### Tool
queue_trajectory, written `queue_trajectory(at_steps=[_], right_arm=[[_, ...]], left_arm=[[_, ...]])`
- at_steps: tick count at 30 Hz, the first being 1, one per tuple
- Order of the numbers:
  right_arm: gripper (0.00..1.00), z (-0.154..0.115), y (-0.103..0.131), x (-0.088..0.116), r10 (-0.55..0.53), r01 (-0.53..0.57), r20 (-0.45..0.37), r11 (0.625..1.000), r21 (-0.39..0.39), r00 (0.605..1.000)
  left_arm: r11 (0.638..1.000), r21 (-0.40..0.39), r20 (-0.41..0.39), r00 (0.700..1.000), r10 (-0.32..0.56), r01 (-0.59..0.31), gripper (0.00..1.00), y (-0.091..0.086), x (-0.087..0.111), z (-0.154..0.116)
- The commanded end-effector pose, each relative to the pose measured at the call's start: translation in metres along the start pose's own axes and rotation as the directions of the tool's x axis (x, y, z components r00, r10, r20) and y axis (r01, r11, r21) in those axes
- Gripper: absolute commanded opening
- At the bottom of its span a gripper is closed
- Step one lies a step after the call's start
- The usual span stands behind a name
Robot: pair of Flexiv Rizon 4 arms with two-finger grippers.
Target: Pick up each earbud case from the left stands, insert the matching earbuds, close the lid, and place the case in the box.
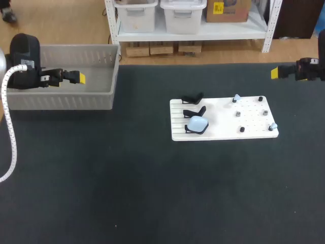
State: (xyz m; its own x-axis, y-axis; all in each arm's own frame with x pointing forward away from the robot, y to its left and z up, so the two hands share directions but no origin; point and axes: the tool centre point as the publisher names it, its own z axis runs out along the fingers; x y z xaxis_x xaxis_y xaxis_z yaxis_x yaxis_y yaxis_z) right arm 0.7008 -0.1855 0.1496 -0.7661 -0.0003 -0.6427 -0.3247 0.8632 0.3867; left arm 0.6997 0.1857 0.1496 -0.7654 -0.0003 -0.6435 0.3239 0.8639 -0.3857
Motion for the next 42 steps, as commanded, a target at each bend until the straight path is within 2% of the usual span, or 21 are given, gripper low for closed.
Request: queue_trajectory(at_steps=[1,16,20,23,26,29,34,39,40,42], right_arm=[[1.0,0.0,0.0,0.0,0.0,0.0,0.0,1.0,0.0,1.0],[1.0,0.0,0.0,0.0,0.0,0.0,0.0,1.0,0.0,1.0],[1.0,0.0,0.0,0.0,0.0,0.0,0.0,1.0,0.0,1.0],[1.0,0.0,0.0,0.0,0.0,0.0,0.0,1.0,0.0,1.0],[1.0,0.0,0.0,0.0,0.0,0.0,0.0,1.0,0.0,1.0],[1.0,0.0,0.0,0.0,0.0,0.0,0.0,1.0,0.0,1.0],[1.0,0.0,0.0,0.0,0.0,0.0,0.0,1.0,0.0,1.0],[1.0,0.0,0.0,0.0,0.0,0.0,0.0,1.0,0.0,1.0],[1.0,0.0,0.0,0.0,0.0,0.0,0.0,1.0,0.0,1.0],[1.0,0.0,0.0,0.0,0.0,0.0,0.0,1.0,0.0,1.0]], left_arm=[[1.0,-0.007,-0.005,1.0,-0.001,0.001,1.0,-0.001,-0.001,0.0],[1.0,-0.005,0.003,1.0,0.012,-0.012,1.0,-0.003,-0.001,0.001],[0.988,0.11,0.053,0.993,0.106,-0.111,1.0,-0.012,-0.003,0.001],[0.941,0.221,0.119,0.965,0.233,-0.255,1.0,-0.023,-0.003,0.0],[0.879,0.315,0.132,0.934,0.333,-0.358,1.0,-0.036,-0.002,0.001],[0.819,0.366,0.142,0.897,0.419,-0.441,1.0,-0.048,0.001,0.006],[0.729,0.436,0.17,0.843,0.51,-0.528,1.0,-0.062,0.006,0.014],[0.636,0.515,0.199,0.802,0.564,-0.575,1.0,-0.075,0.01,0.024],[0.626,0.522,0.199,0.797,0.571,-0.579,1.0,-0.077,0.011,0.027],[0.631,0.51,0.191,0.792,0.579,-0.585,1.0,-0.078,0.011,0.031]])
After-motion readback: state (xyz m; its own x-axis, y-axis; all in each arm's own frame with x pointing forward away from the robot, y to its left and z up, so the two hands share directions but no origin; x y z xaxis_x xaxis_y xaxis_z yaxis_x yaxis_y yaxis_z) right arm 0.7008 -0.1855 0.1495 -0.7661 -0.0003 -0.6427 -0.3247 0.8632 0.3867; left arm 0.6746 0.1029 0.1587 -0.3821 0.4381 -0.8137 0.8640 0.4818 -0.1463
